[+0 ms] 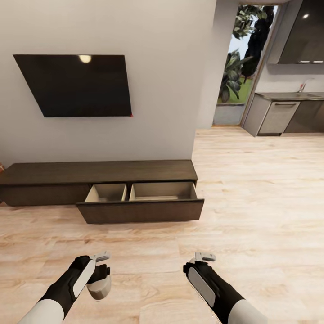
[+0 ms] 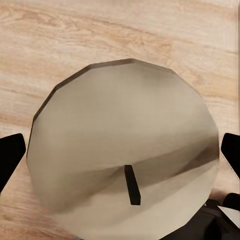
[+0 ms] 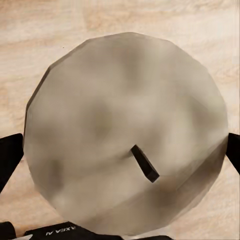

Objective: Place each of the two pumpkins and all three candles from the living room inside a cabinet in the living room (use any cabinet), then make sure every cabinet is closed, and position the cauldron so it is next to a table in the living room.

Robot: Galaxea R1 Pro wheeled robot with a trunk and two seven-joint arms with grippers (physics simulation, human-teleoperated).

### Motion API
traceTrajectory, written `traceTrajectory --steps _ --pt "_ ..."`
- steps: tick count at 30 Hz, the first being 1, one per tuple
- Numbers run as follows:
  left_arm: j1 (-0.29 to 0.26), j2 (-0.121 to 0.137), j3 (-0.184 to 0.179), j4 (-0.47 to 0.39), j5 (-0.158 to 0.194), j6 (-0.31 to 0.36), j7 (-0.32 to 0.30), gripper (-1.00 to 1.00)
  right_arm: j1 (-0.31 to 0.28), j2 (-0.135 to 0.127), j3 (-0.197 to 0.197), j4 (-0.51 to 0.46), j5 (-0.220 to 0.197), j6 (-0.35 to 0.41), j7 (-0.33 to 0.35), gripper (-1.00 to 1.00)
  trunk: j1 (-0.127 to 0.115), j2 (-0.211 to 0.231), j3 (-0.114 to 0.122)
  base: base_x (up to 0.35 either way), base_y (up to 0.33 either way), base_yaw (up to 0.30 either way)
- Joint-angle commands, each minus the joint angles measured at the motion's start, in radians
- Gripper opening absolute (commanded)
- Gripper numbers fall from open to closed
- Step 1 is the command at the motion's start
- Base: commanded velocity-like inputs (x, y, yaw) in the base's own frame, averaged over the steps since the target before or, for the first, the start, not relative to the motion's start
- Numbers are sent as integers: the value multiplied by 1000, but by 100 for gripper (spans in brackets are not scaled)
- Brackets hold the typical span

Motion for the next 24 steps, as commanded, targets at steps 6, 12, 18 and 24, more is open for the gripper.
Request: traceTrajectory --steps 6,12,18,24 --pt "-1 2 -7 -5 10 3 9 -100 1 0 -1 -400 -22 182 -197 -100 1 -1 -1 243 0 0" --pt "3 31 1 -245 13 103 10 -100 2 -1 -1 -447 -27 192 -236 -100 1 -1 -1 185 0 0" --pt "1 14 31 -391 15 267 20 -100 2 -1 0 -444 -26 192 -236 -100 1 -1 -1 219 0 0" --pt "2 -25 34 -398 9 272 24 -100 2 -1 1 -443 -24 190 -235 -100 1 -1 -1 247 0 0"
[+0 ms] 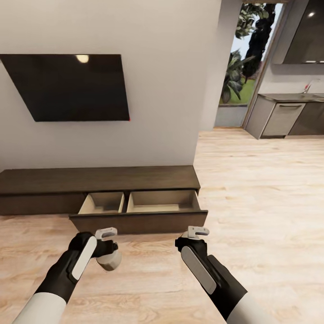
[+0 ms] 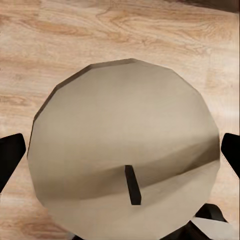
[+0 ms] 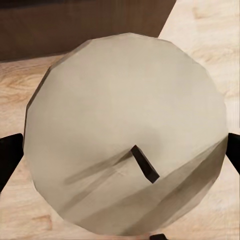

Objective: Place each of the two pumpkins and all three candles from the living room inside a cabinet in the living room (use any cabinet), then make sure every cabinet is closed, and position the cauldron so it is next to a table in the living room.

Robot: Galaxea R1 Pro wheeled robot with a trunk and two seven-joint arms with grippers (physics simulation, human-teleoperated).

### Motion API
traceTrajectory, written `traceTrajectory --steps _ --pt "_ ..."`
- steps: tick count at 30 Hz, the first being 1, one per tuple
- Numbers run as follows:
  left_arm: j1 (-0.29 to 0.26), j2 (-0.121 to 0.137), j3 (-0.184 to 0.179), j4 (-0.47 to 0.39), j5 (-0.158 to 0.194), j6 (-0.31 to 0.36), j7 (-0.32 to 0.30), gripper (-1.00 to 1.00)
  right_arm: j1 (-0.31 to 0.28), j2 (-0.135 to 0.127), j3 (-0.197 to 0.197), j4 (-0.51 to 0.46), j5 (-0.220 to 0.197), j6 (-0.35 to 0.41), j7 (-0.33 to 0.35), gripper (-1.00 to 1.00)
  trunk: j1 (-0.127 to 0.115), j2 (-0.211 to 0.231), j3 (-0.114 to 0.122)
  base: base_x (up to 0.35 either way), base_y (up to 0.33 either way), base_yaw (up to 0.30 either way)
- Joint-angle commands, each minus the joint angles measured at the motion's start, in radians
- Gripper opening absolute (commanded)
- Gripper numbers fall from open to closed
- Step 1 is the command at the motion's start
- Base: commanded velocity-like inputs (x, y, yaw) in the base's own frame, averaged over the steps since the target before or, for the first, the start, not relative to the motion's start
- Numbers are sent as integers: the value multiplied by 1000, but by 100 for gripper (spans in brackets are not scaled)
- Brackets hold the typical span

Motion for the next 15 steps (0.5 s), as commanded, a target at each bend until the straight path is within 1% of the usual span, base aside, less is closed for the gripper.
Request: traceTrajectory --steps 1,3,5,6,7,8,9,10,11,12,13,14,15 --pt "-1 0 -2 -2 9 3 10 -100 -1 0 2 -2 -4 5 -8 -100 1 -1 -1 244 0 0" --pt "-1 -1 -1 -4 10 3 10 -100 -1 0 2 -9 -6 9 -8 -100 1 -1 -1 232 0 0" --pt "-1 -7 -4 -5 13 3 10 -100 -1 0 2 -18 -27 15 -9 -100 1 -1 -1 215 0 0" --pt "-1 -15 -2 -9 13 4 9 -100 -1 0 3 -22 -48 18 -11 -100 1 -1 -1 181 0 0" --pt "-1 -18 0 -16 13 4 8 -100 -1 0 3 -27 -59 20 -13 -100 1 -1 -1 162 0 0" --pt "-1 -21 3 -35 14 5 7 -100 -1 0 4 -43 -69 21 -15 -100 1 -1 -1 126 0 0" --pt "0 -21 11 -73 25 6 6 -100 -1 0 4 -67 -76 23 -17 -100 1 -1 -1 100 0 0" --pt "2 -20 21 -124 60 8 5 -100 0 0 4 -96 -79 24 -17 -100 1 -1 -1 81 0 0" --pt "4 -17 27 -170 114 10 6 -100 0 0 4 -125 -87 25 -16 -100 1 -1 -1 45 0 0" --pt "5 -15 29 -198 162 11 6 -100 0 0 4 -145 -105 25 -17 -100 1 -1 -1 23 0 0" --pt "7 -14 29 -212 193 11 6 -100 0 0 5 -157 -130 25 -17 -100 1 -1 -1 12 0 0" --pt "8 -12 30 -221 209 12 6 -100 0 0 5 -165 -148 25 -17 -100 1 -1 -1 6 0 0" --pt "8 -11 30 -224 216 12 6 -100 0 0 5 -168 -155 25 -17 -100 1 -1 -1 4 0 0"
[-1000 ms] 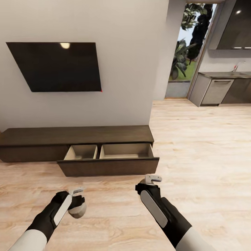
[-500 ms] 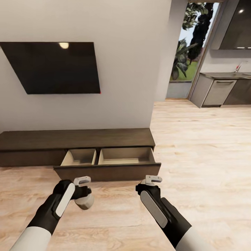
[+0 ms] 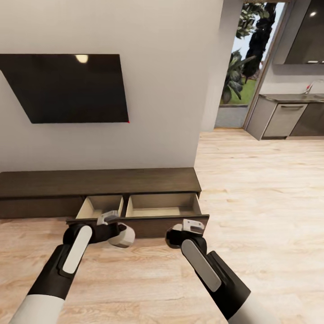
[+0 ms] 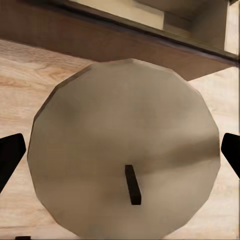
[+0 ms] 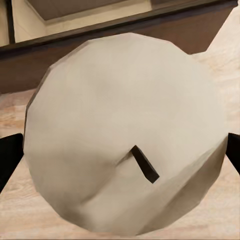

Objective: Place each of the two pumpkins and all three candles from the living room inside a cabinet in the living room (use any cabinet), then make sure every cabinet is closed, and position the cauldron so it is next to a table in the living room.

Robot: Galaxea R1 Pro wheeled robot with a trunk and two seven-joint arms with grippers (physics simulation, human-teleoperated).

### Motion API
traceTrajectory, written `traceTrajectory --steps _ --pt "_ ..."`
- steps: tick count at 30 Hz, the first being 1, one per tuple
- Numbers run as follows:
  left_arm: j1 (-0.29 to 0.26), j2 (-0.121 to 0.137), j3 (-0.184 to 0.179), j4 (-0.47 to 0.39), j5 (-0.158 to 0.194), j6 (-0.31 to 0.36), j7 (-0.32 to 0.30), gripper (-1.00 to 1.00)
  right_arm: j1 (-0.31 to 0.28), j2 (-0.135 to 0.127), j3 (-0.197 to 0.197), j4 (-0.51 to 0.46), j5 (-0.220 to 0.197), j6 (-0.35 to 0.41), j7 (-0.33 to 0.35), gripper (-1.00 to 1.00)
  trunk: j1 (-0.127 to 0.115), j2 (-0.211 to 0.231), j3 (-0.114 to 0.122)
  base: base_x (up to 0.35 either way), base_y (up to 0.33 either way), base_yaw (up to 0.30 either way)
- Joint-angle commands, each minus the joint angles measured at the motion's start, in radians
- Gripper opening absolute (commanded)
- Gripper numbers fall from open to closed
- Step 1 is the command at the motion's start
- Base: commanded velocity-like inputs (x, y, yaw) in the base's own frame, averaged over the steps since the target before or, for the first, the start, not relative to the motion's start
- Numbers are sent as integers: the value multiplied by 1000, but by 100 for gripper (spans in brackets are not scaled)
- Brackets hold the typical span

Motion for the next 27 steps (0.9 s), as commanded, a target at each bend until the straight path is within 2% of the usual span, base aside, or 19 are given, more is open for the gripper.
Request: traceTrajectory --steps 1,7,27 --pt "0 2 -1 -4 19 2 10 -100 -1 0 1 -4 -12 4 -9 -100 0 -1 -1 2 0 0" --pt "0 1 0 -5 44 1 10 -100 -1 0 1 -2 -19 3 -7 -100 0 -1 -1 104 0 0" --pt "0 -3 -2 2 48 1 10 -100 -1 0 1 12 -18 -1 0 -100 0 -1 -1 260 0 0"
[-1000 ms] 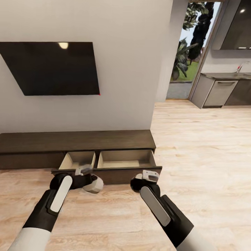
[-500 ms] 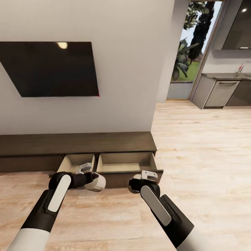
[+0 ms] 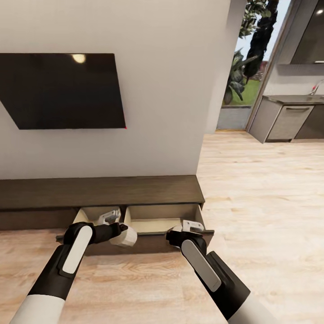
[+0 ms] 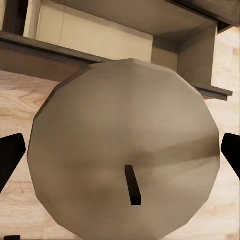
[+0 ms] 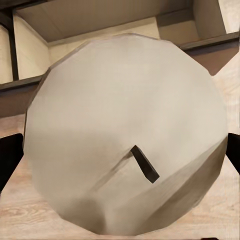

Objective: Place each of the two pumpkins and all three candles from the living room inside a cabinet in the living room (use any cabinet), then make sure every cabinet is closed, and position the cauldron so it is next to a table in the living room.

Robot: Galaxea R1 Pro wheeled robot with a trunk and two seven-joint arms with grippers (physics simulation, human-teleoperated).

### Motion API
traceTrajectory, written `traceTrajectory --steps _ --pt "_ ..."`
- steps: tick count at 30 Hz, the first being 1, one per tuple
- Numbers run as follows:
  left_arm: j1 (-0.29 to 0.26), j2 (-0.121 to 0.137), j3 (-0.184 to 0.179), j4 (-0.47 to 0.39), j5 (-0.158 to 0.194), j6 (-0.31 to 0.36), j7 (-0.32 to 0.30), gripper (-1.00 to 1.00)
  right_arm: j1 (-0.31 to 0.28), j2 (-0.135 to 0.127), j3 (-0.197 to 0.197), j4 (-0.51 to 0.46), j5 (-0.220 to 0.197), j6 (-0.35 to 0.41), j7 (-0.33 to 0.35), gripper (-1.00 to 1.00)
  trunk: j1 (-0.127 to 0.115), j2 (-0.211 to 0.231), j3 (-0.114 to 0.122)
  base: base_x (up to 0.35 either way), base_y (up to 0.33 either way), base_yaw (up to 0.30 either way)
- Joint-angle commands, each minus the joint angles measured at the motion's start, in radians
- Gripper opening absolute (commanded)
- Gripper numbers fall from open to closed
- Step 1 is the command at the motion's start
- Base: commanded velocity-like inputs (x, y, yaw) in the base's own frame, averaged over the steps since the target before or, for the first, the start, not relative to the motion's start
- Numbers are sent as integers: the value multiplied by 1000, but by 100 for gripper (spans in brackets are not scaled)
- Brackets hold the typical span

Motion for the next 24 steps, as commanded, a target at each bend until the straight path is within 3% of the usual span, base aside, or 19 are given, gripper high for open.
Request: traceTrajectory --steps 1,24 --pt "0 0 -2 -1 13 2 10 -100 -1 0 1 -1 -5 3 -9 -100 1 -1 -1 252 0 0" --pt "-1 -1 -2 2 13 1 10 -100 -1 0 1 2 -6 3 -7 -100 1 -1 -1 250 66 0"
